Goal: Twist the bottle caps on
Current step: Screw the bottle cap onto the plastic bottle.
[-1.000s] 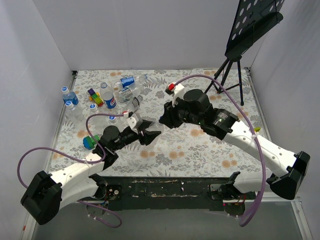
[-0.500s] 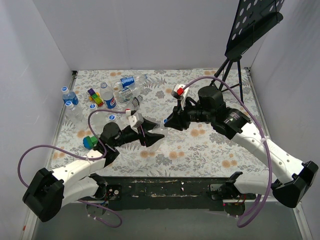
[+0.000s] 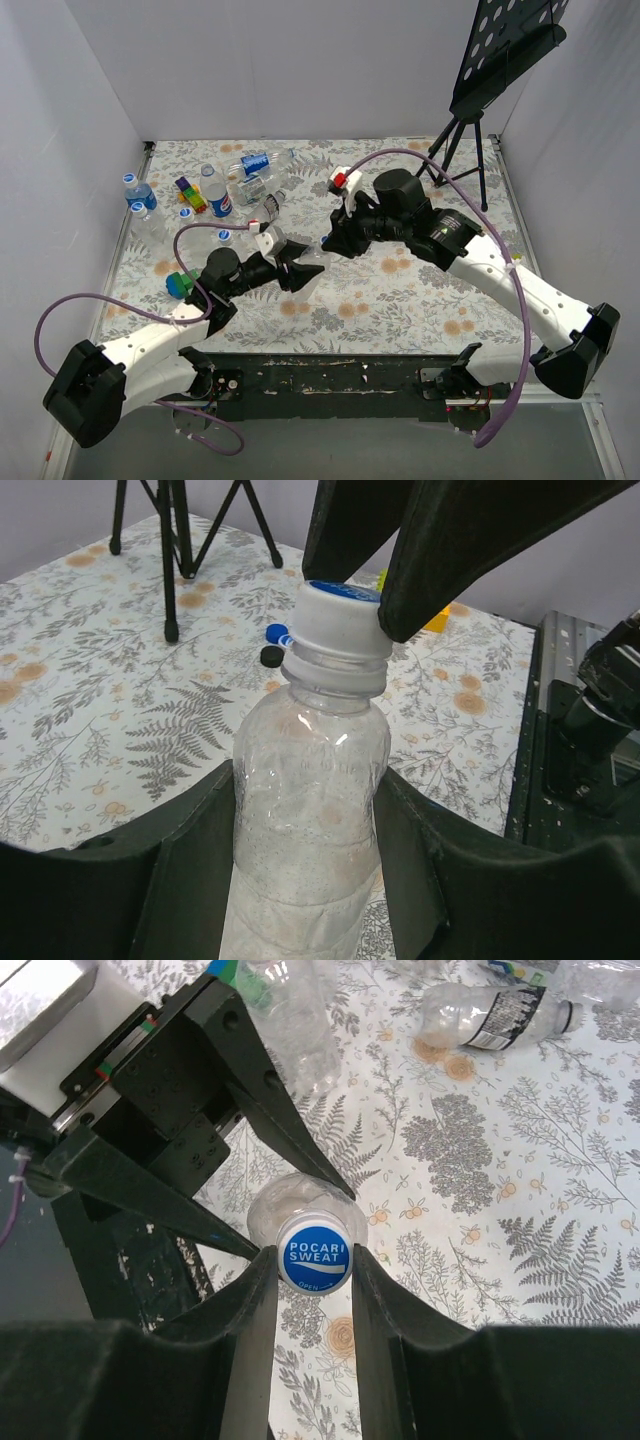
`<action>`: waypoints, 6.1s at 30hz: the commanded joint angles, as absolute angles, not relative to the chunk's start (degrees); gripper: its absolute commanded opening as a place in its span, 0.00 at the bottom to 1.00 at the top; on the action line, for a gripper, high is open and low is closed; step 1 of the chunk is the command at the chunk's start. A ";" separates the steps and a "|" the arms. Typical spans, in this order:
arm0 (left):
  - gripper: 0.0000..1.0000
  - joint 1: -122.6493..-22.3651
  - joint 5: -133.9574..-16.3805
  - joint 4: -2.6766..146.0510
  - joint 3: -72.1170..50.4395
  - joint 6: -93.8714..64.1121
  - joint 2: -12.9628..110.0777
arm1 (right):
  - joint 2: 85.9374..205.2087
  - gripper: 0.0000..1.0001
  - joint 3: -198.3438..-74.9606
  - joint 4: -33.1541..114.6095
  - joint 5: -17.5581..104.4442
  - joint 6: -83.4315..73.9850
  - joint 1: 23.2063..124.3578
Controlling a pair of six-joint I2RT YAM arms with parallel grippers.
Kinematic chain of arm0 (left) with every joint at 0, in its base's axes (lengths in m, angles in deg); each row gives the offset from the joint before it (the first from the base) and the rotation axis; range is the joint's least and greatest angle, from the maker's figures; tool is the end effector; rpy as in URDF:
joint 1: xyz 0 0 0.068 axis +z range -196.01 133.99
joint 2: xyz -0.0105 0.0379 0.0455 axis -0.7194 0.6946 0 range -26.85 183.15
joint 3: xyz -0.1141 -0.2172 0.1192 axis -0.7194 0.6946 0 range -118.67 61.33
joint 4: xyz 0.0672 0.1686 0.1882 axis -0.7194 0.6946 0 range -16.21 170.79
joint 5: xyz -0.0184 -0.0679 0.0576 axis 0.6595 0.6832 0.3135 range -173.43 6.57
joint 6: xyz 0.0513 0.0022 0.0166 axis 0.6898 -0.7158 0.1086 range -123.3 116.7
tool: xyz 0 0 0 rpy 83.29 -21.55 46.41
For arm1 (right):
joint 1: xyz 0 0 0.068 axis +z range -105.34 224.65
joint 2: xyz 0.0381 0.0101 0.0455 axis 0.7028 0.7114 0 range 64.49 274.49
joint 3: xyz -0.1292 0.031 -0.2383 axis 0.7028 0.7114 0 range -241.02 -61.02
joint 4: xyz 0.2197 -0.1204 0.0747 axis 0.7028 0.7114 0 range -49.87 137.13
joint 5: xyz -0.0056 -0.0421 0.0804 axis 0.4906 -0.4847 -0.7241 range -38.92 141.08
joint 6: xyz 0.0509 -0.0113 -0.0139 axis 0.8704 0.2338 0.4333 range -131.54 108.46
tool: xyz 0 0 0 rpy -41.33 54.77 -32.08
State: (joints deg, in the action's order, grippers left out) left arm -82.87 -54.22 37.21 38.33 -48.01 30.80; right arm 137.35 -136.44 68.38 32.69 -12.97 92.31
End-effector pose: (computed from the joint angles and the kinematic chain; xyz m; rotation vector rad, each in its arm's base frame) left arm 0.1651 -0.1456 0.2500 0.3392 1.7192 -1.4769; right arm 0.1812 0.2156 0.3900 -1.0593 1.8085 0.8250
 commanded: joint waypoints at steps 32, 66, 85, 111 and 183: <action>0.18 -81.78 -37.82 43.29 26.35 -46.98 34.76 | 133.57 0.72 -149.43 88.47 10.75 -46.68 85.96; 0.13 -87.21 -67.22 44.17 31.53 -31.10 28.53 | 143.78 0.01 -146.46 85.49 43.95 1.23 91.68; 0.16 -86.45 -48.04 62.17 23.55 -27.91 35.64 | 126.65 0.60 -137.84 77.75 39.76 -24.78 92.73; 0.17 -84.86 -31.93 66.50 20.90 -25.89 36.61 | 131.55 0.64 -138.36 90.93 17.33 -59.44 93.43; 0.17 -83.80 -30.87 61.57 22.04 -29.84 35.11 | 135.07 0.48 -142.40 89.53 16.63 -53.99 93.61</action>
State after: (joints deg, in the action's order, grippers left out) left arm -84.29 -32.06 61.61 24.08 -29.69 35.59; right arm 134.49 -139.41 88.75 18.33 -53.51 93.43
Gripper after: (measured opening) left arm 0.493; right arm 0.556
